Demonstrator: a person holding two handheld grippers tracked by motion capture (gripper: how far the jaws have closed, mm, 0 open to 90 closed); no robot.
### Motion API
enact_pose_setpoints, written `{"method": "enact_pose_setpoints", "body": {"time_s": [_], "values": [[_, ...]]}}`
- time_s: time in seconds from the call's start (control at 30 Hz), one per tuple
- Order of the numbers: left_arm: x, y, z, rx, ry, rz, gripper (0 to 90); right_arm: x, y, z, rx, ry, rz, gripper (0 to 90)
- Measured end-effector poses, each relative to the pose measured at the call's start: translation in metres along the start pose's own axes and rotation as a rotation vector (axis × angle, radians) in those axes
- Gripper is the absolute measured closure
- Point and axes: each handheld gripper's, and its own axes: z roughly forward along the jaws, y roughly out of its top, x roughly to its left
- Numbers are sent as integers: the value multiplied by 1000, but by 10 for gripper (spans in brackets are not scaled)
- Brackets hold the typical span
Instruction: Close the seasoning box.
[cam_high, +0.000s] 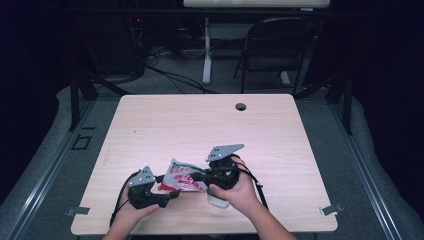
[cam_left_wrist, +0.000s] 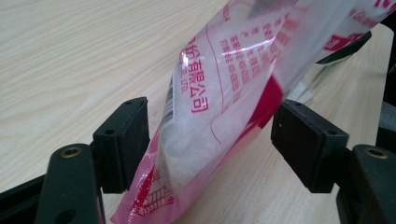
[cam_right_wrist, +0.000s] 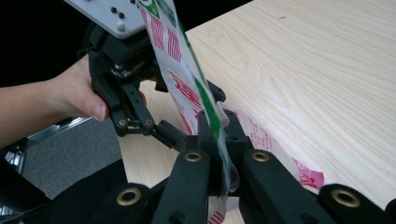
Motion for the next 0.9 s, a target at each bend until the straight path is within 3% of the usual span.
{"method": "enact_pose_setpoints", "body": {"time_s": [0.33,0.63,0.9], "values": [[1,-7,8,35,11,11,280,3,5,-6,-11,20,-6,900],[0,-11,12,17,18,0,334,8,8,-5,-25,30,-12,900],[-1,-12,13,9,18,20,394,8,9,-6,-26,34,-8,900]]}}
